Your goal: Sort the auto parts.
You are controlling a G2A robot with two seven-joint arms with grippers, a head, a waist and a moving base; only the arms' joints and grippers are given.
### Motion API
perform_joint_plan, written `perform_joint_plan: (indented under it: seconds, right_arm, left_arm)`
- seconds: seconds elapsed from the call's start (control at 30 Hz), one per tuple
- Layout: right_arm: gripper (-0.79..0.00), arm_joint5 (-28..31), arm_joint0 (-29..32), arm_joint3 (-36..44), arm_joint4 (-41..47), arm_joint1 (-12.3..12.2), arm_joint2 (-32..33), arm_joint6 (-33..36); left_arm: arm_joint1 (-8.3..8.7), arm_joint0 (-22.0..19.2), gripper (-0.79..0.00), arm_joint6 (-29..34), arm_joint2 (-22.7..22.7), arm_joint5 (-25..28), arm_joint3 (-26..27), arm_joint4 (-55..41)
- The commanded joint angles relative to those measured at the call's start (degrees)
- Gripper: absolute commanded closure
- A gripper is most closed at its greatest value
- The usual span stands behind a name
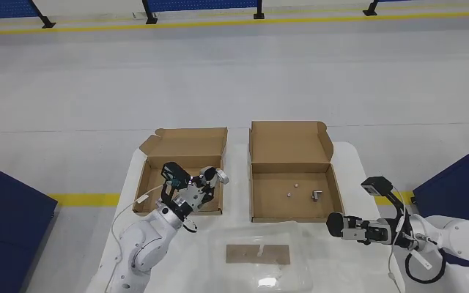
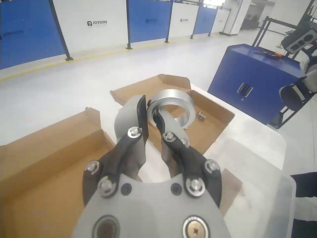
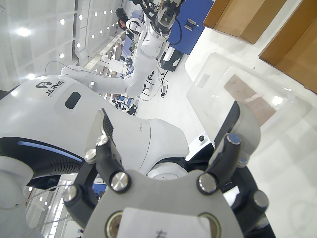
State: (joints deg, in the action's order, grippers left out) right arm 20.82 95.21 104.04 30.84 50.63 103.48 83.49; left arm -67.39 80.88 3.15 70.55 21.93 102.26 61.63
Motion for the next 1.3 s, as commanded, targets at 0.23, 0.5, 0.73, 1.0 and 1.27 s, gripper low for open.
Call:
perform_joint_plan:
  seconds: [0.23, 0.5, 0.73, 1.0, 1.27]
  right_arm:
    - [-0.785, 0.0, 0.0, 0.0, 0.0, 0.0, 0.0, 0.0]
    - [-0.785, 0.0, 0.0, 0.0, 0.0, 0.0, 0.0, 0.0]
    - [-0.785, 0.0, 0.0, 0.0, 0.0, 0.0, 0.0, 0.0]
    - [-0.785, 0.0, 0.0, 0.0, 0.0, 0.0, 0.0, 0.0]
    - [-0.785, 0.0, 0.0, 0.0, 0.0, 0.0, 0.0, 0.0]
  left_arm:
    - [-0.21, -4.99, 0.0, 22.51, -1.43, -7.3, 1.22, 0.1]
    - [-0.84, -10.46, 0.0, 36.14, -3.73, -14.74, -0.78, 0.92]
    - [-1.04, -10.72, 0.0, 36.17, -3.92, -16.21, -1.29, -0.28]
    - [-1.2, -12.11, 0.0, 40.04, -3.74, -19.74, -3.47, 0.1]
    - [-2.37, -20.86, 0.0, 51.14, -6.61, -25.85, -11.84, 0.34]
